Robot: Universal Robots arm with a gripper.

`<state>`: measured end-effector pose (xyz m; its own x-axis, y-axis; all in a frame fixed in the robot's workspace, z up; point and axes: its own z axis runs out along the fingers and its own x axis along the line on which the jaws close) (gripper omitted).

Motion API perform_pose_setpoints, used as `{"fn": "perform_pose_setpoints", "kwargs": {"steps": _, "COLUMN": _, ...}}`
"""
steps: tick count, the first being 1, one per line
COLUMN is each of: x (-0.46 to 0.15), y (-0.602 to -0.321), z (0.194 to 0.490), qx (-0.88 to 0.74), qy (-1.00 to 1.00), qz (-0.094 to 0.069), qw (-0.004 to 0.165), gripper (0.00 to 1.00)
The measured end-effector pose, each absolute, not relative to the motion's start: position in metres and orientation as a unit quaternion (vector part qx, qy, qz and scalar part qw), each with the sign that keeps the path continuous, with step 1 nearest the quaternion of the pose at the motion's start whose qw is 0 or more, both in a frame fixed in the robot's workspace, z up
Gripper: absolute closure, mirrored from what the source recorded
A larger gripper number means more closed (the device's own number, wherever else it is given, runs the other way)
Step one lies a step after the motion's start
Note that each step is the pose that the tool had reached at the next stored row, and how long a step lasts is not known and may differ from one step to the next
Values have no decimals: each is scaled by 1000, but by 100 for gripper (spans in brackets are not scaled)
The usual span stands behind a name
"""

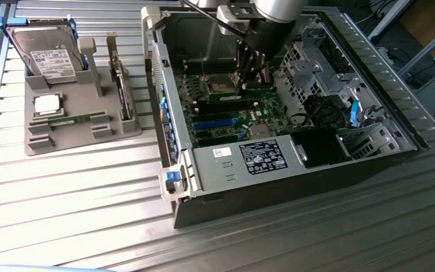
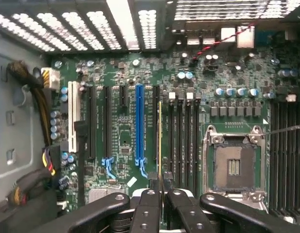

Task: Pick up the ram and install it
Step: 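Insert the ram into the slot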

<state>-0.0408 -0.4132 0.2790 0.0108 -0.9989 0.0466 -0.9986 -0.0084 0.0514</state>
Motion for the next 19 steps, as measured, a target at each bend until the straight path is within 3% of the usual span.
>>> {"fn": "perform_pose_setpoints", "kwargs": {"steps": 19, "x": -47, "y": -397, "z": 246, "qx": 699, "qy": -714, "qz": -2, "qw": 35, "gripper": 87}}
